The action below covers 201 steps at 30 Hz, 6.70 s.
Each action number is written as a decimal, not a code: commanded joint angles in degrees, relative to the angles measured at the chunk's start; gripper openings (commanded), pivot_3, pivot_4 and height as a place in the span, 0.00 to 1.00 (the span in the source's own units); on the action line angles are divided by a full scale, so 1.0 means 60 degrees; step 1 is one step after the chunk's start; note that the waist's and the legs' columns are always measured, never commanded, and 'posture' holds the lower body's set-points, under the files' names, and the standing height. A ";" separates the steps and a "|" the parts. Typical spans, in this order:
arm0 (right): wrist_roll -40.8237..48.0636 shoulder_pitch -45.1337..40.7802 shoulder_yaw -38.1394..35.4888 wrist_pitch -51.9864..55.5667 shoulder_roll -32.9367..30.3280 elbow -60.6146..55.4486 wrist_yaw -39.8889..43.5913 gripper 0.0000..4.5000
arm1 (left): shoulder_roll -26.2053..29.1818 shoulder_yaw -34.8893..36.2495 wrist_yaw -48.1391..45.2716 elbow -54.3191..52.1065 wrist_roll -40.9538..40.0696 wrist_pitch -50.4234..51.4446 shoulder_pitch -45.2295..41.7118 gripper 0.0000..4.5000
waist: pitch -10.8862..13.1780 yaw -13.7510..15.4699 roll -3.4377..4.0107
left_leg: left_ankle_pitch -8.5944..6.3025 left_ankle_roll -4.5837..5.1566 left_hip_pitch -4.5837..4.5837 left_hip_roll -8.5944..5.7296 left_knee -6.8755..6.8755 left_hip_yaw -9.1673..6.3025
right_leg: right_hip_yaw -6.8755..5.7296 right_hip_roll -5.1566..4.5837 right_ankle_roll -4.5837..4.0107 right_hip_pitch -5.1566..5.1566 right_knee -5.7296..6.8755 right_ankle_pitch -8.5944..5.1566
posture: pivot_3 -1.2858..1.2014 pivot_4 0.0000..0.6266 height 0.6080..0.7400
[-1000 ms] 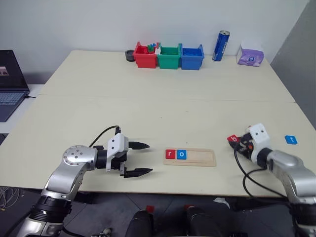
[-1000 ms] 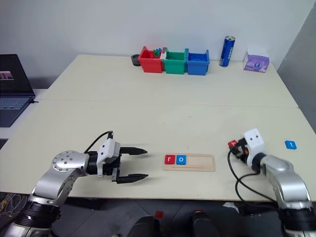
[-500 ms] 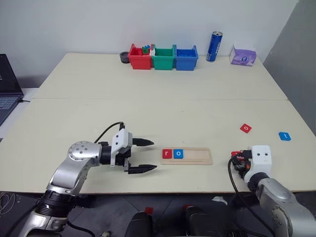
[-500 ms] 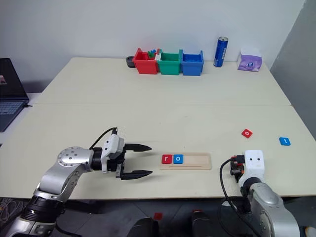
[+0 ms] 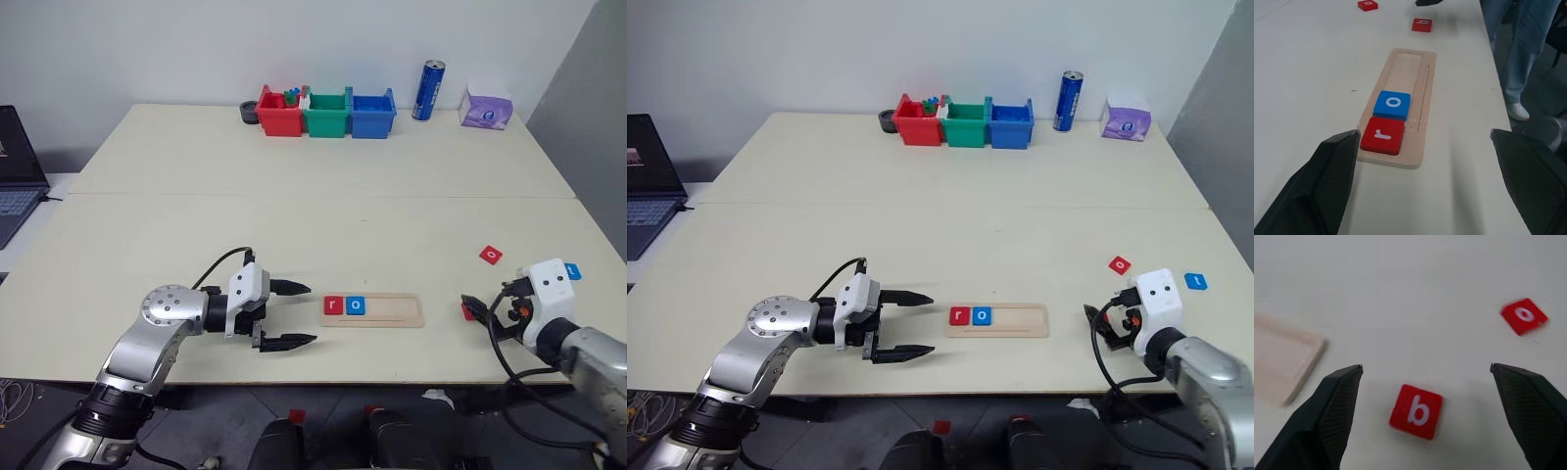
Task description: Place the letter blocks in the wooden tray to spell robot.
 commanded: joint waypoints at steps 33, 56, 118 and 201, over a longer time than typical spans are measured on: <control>-0.1404 -0.3474 0.3678 -0.4385 -0.2396 0.3853 0.5893 0.32 | 0.0317 0.0187 0.0198 -0.0226 0.0260 -0.0512 0.0381 1.00 | 0.0049 0.0006 -0.0021 | 0.0000 0.0000 0.0004 0.0015 0.0006 -0.0017 | -0.0001 -0.0005 -0.0003 0.0001 0.0010 0.0003 | 0.52 0.24 1.00; -0.3492 -0.6470 0.7289 -0.3501 -0.0262 0.4232 0.5567 0.32 | 0.0273 0.0395 0.0560 0.0036 0.0397 -0.0751 0.0389 1.00 | 0.0057 0.0023 -0.0026 | 0.0000 -0.0001 -0.0007 0.0012 0.0010 -0.0026 | -0.0018 -0.0013 -0.0048 -0.0008 0.0011 0.0030 | 0.52 0.24 1.00; -0.3988 -0.5612 0.6698 -0.3585 0.0909 0.3644 0.3488 0.01 | 0.0125 0.0346 0.0697 0.0464 0.0602 -0.1226 0.0438 1.00 | 0.0060 0.0012 -0.0022 | 0.0000 -0.0001 -0.0010 0.0010 0.0009 -0.0027 | -0.0025 -0.0012 -0.0049 -0.0009 0.0012 0.0030 | 0.52 0.24 1.00; -0.3308 -0.3314 0.0390 -0.3038 0.3141 0.5409 -0.2998 1.00 | -0.0002 0.0105 0.0830 0.0481 0.0680 -0.1209 0.0194 1.00 | 0.0060 0.0002 -0.0021 | 0.0001 -0.0002 -0.0002 0.0007 0.0004 0.0000 | -0.0001 -0.0006 -0.0049 -0.0007 0.0018 0.0031 | 0.52 0.24 1.00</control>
